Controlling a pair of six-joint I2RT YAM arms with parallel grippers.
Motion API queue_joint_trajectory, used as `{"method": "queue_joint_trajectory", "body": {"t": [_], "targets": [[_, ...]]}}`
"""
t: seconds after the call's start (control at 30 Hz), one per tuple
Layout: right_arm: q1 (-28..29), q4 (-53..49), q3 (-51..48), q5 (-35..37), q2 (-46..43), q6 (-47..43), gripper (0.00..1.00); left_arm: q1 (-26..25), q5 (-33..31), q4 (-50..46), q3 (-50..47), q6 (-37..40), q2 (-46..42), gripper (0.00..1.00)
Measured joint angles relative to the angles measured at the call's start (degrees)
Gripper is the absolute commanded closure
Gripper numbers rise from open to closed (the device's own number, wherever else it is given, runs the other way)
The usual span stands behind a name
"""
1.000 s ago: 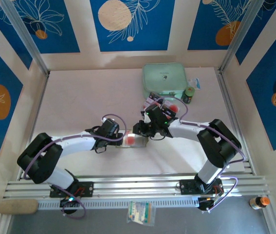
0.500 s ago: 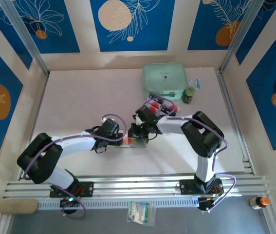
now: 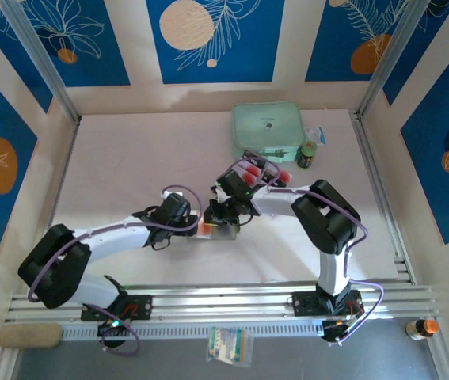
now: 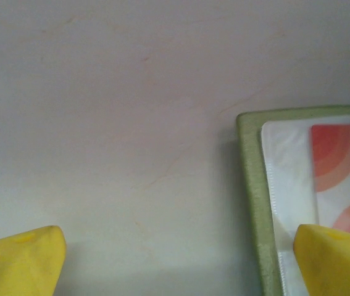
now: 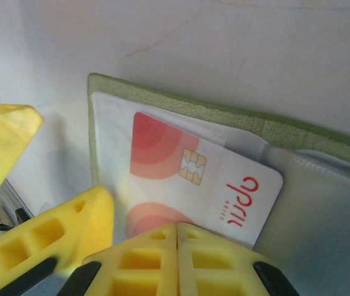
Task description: Put the credit cards into the card holder
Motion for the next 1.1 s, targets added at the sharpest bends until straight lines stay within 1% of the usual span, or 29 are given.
{"method": "queue_joint_trajectory", "body": {"t": [0.17,0.37,0.6,0.8,0.87,1.1], "targets": [[-0.2,-2.0,0.1,0.7,-3.2,-1.6,0.94,0.0,-0.2,0.0,-2.3,-0.3,0.0,0.05],[-0.2,-4.9,0.5,2.6,-3.4,-3.6,0.94,0.0,-0.6,0.4,-2.7,-1.0,0.0,0.05],[-0.1,-7.6,2.8,4.3,-0.3,-5.2,0.95,0.0,-0.6,0.5,-2.7,-1.1,0.0,0.05],[0.6,-9.6,6.7,4.3,3.4,-6.2,0.96,0.0,-0.6,0.5,-2.7,-1.1,0.0,0.05],[1.1,-9.7,7.7,4.4,4.1,-6.3,0.98,0.0,-0.6,0.5,-2.7,-1.1,0.0,0.05],[1.6,-9.9,8.4,4.5,4.8,-6.1,0.98,0.0,-1.1,0.1,-2.7,-1.2,-0.7,0.04]]}}
